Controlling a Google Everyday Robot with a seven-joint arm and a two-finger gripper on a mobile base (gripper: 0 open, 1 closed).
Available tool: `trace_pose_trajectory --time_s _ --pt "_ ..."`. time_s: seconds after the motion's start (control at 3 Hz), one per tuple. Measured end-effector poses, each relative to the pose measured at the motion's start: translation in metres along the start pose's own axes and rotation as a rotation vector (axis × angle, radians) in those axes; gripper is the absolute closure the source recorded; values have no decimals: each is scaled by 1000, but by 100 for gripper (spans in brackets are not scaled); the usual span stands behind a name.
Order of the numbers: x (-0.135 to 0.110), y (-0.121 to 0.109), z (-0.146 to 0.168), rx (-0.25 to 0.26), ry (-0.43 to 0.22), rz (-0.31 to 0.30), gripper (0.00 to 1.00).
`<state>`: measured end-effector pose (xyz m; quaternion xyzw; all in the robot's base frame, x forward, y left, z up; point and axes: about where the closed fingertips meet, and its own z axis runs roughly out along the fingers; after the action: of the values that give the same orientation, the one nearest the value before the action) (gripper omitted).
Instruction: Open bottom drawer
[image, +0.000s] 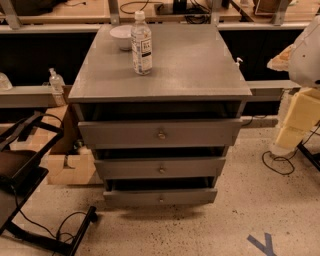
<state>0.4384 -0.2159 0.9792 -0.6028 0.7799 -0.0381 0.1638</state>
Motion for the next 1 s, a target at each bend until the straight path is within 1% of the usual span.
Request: trace_pose_trajectory --time_s 0.33,0.67,1.0 --pt "0 0 0 0 0 0 0" --pt "1 -7 10 50 -19 8 0" --pt "21 -13 42 113 -33 20 0"
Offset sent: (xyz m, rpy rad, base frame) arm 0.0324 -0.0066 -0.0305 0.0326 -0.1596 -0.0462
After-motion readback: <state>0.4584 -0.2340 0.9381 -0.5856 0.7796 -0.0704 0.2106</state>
